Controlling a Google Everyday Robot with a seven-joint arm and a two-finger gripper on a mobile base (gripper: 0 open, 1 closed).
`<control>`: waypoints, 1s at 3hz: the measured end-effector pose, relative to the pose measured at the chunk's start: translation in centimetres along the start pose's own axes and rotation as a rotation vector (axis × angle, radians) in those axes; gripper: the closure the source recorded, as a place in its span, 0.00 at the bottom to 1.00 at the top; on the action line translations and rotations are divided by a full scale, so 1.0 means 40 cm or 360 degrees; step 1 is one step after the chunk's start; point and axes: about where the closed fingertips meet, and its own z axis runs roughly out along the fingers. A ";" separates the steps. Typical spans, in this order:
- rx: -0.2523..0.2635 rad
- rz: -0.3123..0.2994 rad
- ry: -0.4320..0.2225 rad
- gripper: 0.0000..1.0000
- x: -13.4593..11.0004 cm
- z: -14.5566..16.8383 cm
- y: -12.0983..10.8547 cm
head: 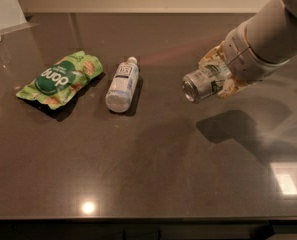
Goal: Place 7up can upright
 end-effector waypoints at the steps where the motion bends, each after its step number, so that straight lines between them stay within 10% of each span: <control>1: 0.0021 -0.0135 0.0010 1.00 0.001 -0.005 -0.008; 3: 0.0078 -0.0257 0.0006 1.00 0.009 -0.013 -0.024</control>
Offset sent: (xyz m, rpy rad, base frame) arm 0.0023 0.0010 0.0034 -0.0392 -0.0327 0.0685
